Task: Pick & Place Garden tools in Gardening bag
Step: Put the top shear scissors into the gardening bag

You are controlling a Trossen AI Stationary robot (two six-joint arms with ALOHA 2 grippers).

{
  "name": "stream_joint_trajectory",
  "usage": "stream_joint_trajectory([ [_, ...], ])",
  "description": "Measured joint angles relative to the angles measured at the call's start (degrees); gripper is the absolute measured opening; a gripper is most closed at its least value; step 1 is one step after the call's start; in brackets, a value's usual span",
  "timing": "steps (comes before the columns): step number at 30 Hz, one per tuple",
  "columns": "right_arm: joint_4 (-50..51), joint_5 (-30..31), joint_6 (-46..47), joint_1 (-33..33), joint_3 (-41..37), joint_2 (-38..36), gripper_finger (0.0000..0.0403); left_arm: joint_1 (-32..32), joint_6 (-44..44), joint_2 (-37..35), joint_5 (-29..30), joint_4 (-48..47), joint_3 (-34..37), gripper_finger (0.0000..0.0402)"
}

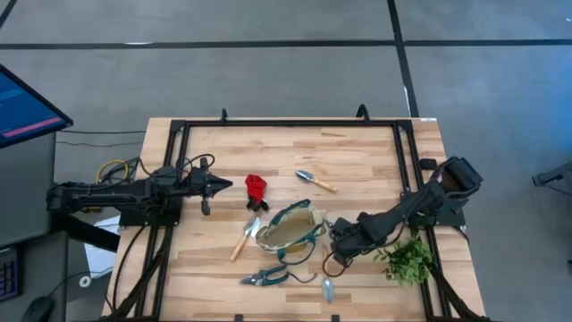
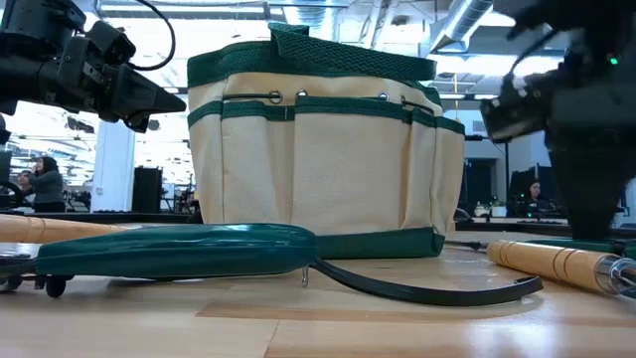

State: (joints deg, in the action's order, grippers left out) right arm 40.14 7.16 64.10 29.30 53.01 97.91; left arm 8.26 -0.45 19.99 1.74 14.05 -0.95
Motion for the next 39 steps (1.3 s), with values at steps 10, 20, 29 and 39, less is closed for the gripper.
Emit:
stream_joint_trajectory([
  [10,-0.03,-0.91,-1.02,0.31,0.28,1.55,0.0080,-0.01,-0.02,0.00,0.26,0.26,0.00,0.0002],
  [20,9.48,-1.46,0.26,0.20,-0.08,-4.60,0.0020,0.00,-0.01,0.00,0.26,0.26,0.00,0.0002],
  [29,24.72,0.71,0.43,0.20,6.12,-14.11,0.0018,0.01,0.02,0.00,0.24,0.26,0.00,0.0002],
  [39,43.11,13.95,-7.56,-1.21,21.64,-14.96,0.0018,0.00,0.13,0.00,0.22,0.37,0.00,0.0002],
])
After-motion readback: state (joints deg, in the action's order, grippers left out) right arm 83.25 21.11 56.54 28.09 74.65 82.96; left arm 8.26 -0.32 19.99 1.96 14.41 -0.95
